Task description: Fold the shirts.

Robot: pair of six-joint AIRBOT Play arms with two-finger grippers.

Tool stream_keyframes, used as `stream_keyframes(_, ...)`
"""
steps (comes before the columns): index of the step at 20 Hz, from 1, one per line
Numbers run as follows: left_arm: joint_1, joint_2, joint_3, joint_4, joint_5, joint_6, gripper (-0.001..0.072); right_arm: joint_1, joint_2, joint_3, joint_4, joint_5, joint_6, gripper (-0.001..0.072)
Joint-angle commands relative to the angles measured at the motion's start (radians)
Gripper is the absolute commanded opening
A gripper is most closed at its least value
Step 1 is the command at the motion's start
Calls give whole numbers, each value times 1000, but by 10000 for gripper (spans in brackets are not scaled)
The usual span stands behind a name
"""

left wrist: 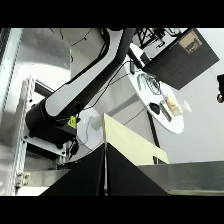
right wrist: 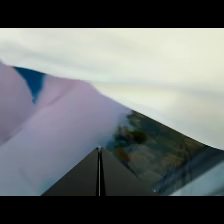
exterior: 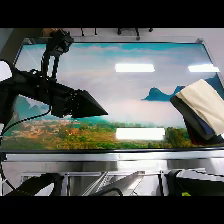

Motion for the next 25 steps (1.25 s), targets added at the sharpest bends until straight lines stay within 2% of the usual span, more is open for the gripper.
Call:
stream_keyframes(1,-12,2,-1,50,109,-2,14,93,11,-2,227,-122,-109,16)
stream_keyframes(4,-112,61,-88,231,249,-19,13,316,83,-98,179,-235,-199,15)
stream_keyframes(7,-263,195,-355,329,446,-30,14,640,234,-418,113,-422,-262,15)
stream_keyframes(10,-381,322,-627,431,599,-156,13,980,405,-787,113,-505,-373,15)
stream_keyframes(13,-421,426,-823,477,736,-267,14,1206,525,-999,114,-620,-388,15)
stream_keyframes(16,-420,490,-895,478,767,-295,15,1300,553,-1040,114,-708,-388,16)
stream_keyframes(25,-419,549,-955,476,784,-299,15,1308,551,-1040,159,-685,-388,16)
